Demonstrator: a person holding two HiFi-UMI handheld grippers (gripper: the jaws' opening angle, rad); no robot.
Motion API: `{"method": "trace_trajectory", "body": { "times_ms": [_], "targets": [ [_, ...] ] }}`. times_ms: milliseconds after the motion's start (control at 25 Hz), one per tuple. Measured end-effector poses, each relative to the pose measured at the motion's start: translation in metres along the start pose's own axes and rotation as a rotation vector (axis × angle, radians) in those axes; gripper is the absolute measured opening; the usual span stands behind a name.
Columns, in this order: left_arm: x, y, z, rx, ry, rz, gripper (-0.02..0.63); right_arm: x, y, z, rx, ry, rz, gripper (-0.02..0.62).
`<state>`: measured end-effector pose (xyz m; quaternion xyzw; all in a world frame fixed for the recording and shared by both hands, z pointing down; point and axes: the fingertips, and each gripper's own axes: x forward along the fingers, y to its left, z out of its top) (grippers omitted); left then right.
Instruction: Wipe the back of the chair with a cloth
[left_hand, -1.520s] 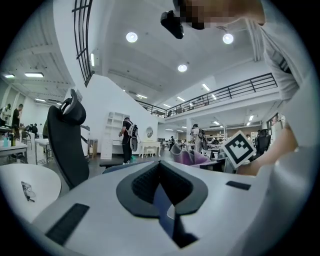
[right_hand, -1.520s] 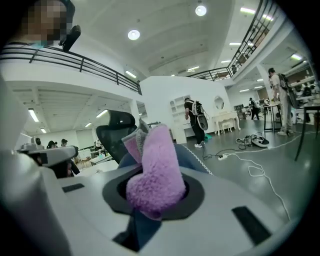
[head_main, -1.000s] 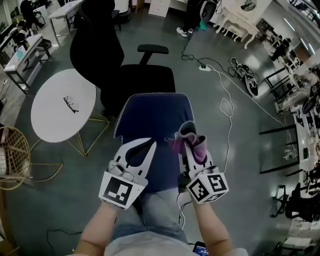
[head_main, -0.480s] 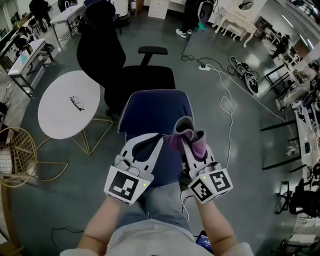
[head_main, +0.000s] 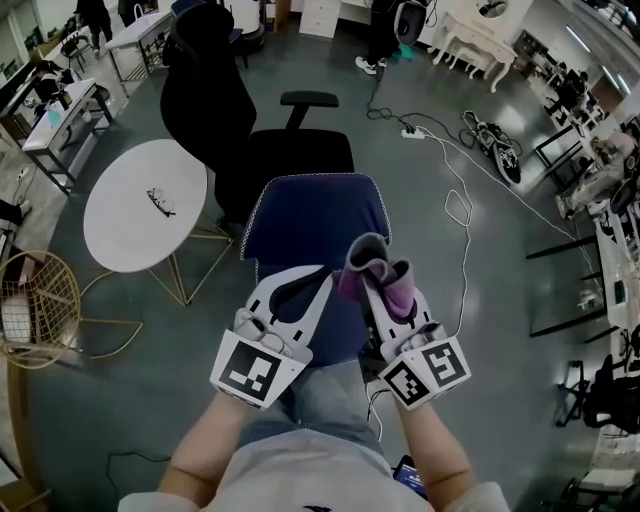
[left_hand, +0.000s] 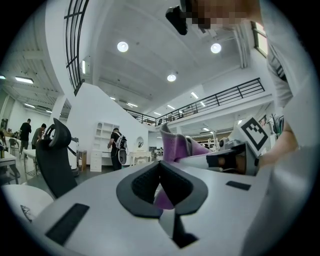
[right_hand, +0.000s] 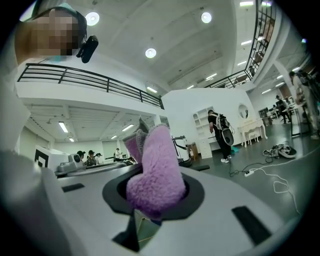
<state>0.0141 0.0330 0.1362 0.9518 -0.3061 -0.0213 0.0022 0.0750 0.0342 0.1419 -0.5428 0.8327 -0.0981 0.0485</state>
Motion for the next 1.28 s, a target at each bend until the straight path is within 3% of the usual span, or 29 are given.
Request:
{"method": "trace_trajectory", "body": {
  "times_ms": [400, 1280],
  "targets": [
    [-0.003, 0.002, 0.013, 0.007, -0.013, 0.012, 0.012, 0.006, 0.017, 0.012, -0.063, 0.002, 0.047, 0.077],
    [-0.02, 0.012, 0.015, 0.011, 0.001, 0.053, 0.012, 0.011, 0.03, 0.008, -0.034, 0.002, 0.074, 0.077]
  ]
}}
